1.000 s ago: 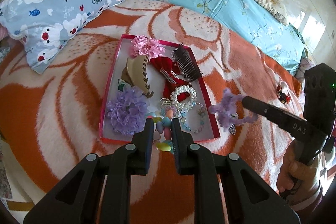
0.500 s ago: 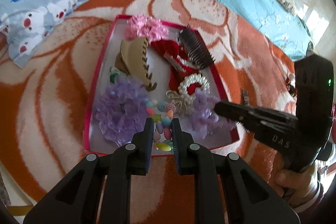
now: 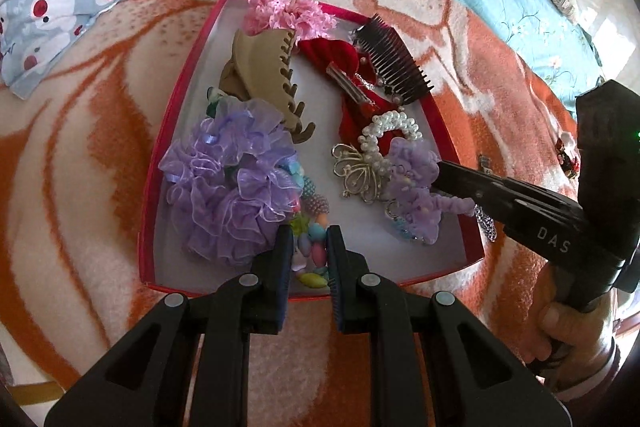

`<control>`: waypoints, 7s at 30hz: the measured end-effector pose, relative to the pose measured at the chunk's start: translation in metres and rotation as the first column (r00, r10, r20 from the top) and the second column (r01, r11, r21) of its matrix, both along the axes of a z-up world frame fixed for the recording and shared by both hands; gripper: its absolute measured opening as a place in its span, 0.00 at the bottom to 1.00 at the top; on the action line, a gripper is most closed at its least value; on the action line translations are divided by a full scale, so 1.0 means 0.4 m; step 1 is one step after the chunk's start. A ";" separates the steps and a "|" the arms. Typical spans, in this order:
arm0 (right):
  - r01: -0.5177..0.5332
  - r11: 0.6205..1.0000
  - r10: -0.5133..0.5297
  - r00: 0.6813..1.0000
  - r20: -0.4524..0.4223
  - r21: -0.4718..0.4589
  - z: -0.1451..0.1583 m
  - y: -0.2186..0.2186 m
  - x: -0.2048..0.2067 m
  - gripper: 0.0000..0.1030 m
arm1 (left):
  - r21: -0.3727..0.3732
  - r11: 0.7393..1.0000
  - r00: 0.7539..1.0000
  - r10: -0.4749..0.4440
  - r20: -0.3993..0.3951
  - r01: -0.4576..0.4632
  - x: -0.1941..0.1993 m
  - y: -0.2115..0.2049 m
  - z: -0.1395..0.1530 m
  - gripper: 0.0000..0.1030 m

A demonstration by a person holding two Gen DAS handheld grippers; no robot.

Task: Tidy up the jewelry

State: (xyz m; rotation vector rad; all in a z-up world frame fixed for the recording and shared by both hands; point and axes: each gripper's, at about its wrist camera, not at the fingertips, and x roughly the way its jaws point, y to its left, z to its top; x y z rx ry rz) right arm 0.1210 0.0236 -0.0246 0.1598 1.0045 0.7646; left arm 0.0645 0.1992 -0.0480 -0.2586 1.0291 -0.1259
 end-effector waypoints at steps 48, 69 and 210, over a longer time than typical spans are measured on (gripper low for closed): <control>0.030 0.999 -0.028 0.999 0.034 -0.038 0.034 -0.069 -0.043 0.37 | 0.006 1.000 1.000 -0.013 0.018 0.013 -0.032 -0.017 0.043 0.27; 0.167 0.965 -0.141 0.981 -0.137 0.201 0.035 -0.186 -0.054 0.80 | -0.050 0.997 0.998 0.059 0.032 -0.057 -0.086 0.011 0.087 0.76; 0.059 0.991 -0.039 0.987 0.157 -0.124 0.203 -0.072 -0.269 0.99 | 0.325 0.926 0.979 0.153 0.132 -0.189 -0.245 -0.035 0.204 1.00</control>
